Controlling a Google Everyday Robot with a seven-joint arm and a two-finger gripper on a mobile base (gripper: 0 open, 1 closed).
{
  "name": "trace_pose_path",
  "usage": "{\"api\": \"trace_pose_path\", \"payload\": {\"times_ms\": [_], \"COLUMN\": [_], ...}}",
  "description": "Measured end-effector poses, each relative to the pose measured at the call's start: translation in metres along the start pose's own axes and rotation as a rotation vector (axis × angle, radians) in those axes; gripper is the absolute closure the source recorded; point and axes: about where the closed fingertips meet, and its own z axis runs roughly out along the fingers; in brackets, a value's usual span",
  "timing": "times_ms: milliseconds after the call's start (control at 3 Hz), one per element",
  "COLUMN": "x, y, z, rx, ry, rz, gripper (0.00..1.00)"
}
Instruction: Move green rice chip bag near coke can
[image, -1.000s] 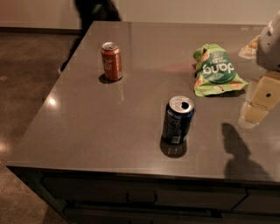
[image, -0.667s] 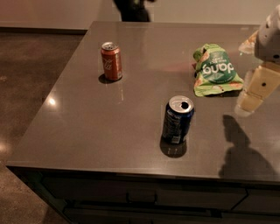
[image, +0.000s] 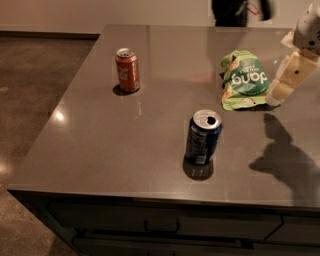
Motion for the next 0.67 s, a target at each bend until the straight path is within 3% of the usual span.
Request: {"api": "trace_pose_path", "payload": {"times_ms": [667], "x": [0.016], "y": [-0.061], "z": [0.023], "rx": [0.061], "ry": [0.007], "rz": [0.210], "gripper": [0.00]}}
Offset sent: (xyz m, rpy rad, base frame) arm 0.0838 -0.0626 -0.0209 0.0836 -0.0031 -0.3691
